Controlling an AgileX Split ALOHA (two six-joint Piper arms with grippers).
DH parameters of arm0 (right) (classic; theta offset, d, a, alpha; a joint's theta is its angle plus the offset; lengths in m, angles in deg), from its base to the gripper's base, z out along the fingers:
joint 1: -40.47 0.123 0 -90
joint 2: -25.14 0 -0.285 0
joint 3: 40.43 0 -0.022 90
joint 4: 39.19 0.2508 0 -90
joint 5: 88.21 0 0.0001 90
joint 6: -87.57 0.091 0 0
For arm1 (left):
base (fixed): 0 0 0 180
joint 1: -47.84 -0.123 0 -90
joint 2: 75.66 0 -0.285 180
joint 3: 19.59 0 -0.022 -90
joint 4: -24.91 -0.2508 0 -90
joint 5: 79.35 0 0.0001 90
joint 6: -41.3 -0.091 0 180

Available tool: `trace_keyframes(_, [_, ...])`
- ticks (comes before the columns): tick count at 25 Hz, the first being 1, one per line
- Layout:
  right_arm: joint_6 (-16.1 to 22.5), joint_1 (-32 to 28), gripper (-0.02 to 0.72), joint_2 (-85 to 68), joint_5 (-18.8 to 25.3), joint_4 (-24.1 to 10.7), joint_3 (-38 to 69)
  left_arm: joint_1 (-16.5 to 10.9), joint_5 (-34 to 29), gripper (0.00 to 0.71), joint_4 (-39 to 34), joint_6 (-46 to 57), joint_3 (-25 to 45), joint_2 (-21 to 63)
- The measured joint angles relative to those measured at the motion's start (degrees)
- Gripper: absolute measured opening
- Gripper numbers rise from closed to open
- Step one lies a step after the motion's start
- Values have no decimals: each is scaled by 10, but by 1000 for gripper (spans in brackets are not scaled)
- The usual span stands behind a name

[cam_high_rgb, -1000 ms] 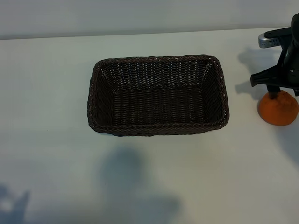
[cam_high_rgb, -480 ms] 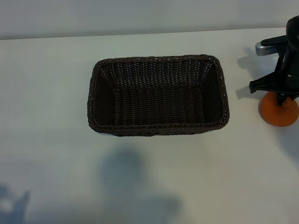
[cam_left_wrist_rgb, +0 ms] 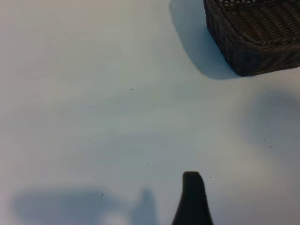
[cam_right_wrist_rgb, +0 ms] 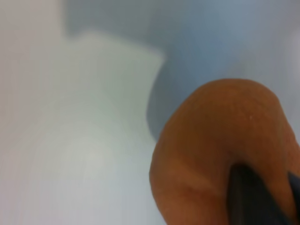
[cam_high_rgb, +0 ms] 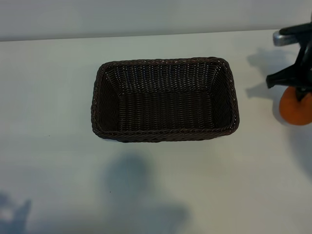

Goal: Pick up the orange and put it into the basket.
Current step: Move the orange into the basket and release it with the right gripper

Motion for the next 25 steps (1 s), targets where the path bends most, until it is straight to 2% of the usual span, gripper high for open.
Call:
trace_keyframes(7, [-17, 0, 84, -71, 73, 6, -62, 0, 0, 552, 0, 0, 0, 0])
trace_keyframes(12, [-27, 0, 84, -78, 85, 15, -98, 0, 0, 552, 0, -1, 0, 0])
trace_keyframes(19, [-53, 9, 84, -78, 91, 70, -103, 0, 0, 552, 0, -1, 0, 0])
trace_keyframes(25, [-56, 89, 84, -78, 87, 76, -118, 0, 0, 552, 0, -1, 0, 0])
